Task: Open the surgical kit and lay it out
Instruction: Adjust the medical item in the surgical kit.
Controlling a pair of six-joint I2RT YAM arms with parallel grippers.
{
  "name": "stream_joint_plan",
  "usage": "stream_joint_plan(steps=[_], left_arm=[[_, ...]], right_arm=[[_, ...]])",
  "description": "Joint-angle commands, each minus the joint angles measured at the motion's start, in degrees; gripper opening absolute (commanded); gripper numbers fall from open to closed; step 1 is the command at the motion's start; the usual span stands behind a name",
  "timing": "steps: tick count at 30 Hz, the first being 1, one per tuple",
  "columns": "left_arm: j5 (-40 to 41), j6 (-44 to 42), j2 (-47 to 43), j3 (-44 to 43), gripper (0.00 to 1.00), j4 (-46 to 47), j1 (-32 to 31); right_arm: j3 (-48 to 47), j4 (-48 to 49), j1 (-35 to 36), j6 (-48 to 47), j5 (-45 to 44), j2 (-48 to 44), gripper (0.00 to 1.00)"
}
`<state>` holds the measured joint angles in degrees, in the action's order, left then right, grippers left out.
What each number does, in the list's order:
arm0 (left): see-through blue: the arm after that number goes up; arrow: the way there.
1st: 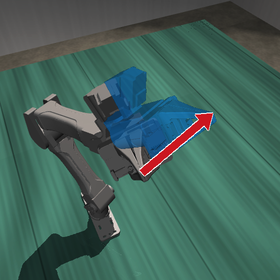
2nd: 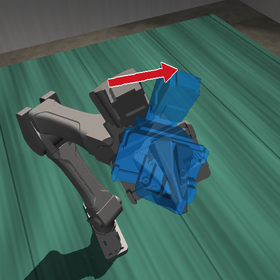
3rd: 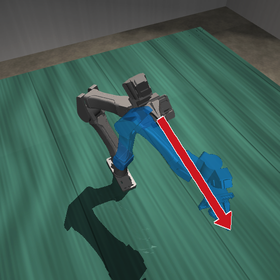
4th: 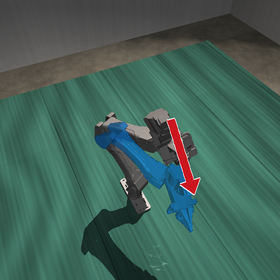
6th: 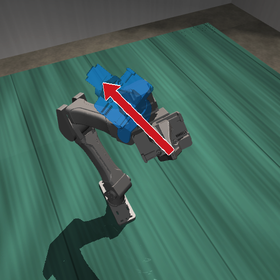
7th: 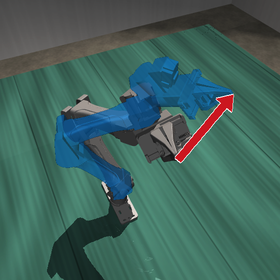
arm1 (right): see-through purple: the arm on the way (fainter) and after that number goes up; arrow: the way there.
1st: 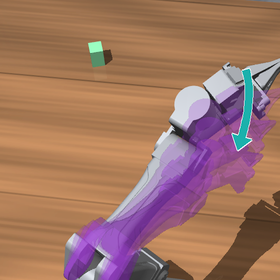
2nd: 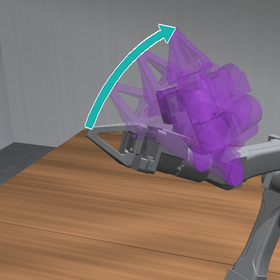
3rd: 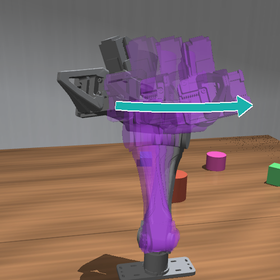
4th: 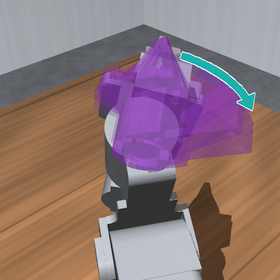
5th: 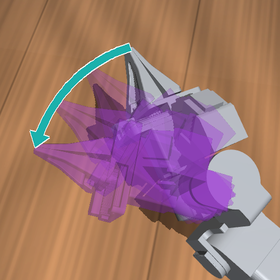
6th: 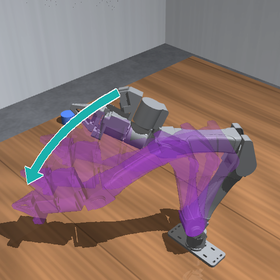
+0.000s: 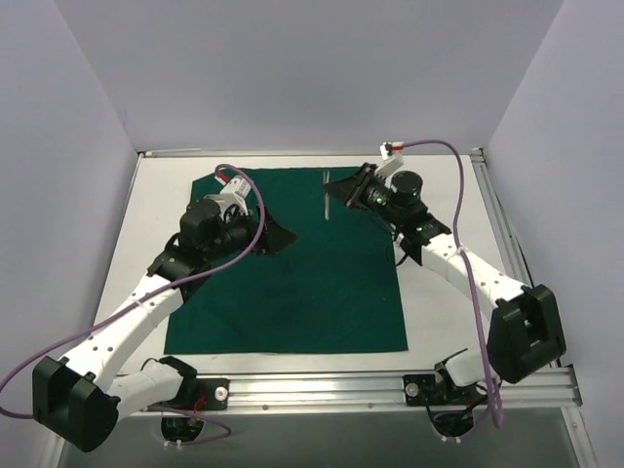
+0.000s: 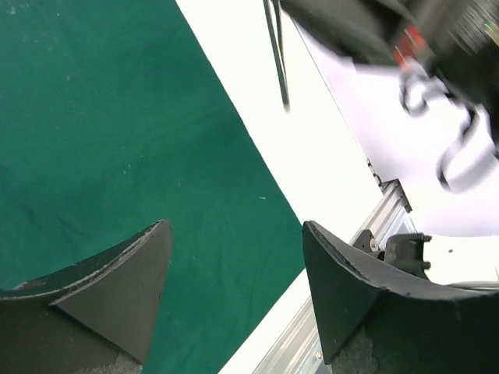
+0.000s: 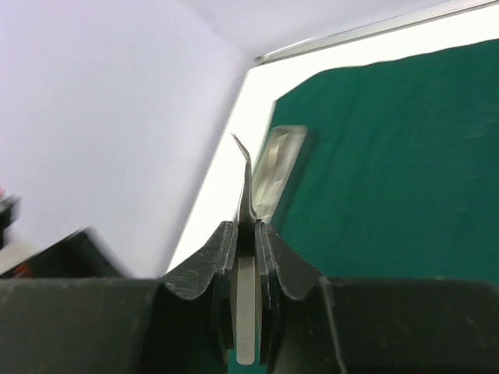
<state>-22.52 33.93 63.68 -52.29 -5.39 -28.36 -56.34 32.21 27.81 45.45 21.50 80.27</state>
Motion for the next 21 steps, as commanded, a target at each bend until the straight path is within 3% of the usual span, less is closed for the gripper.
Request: stream_joint_plan(steps=[1,7,14,21], left_arm=[[-0.1,-0.1,-2.5,0.6,0.77,0.1,-0.1],[-0.1,-1.6,-3.3,-0.1,0.77,-3.1,0.2],[-0.6,-2.3,-2.3,-0.3,0.77,-3.6,0.2],[-1.2,-2.3,-2.0,0.7,0.77,-2.6,0.4]], right_arm=[[-0.3,0.9,-7.5,-1.4,5.5,4.1,0.0],[-1.9,1.4,-14.7,-5.4,9.0,16.4,0.0],[-5.0,3.6,-15.8,-8.7,9.2,26.2,0.0],[-11.3,-1.4,-17.4,-12.9,8.6,34.9,0.0]])
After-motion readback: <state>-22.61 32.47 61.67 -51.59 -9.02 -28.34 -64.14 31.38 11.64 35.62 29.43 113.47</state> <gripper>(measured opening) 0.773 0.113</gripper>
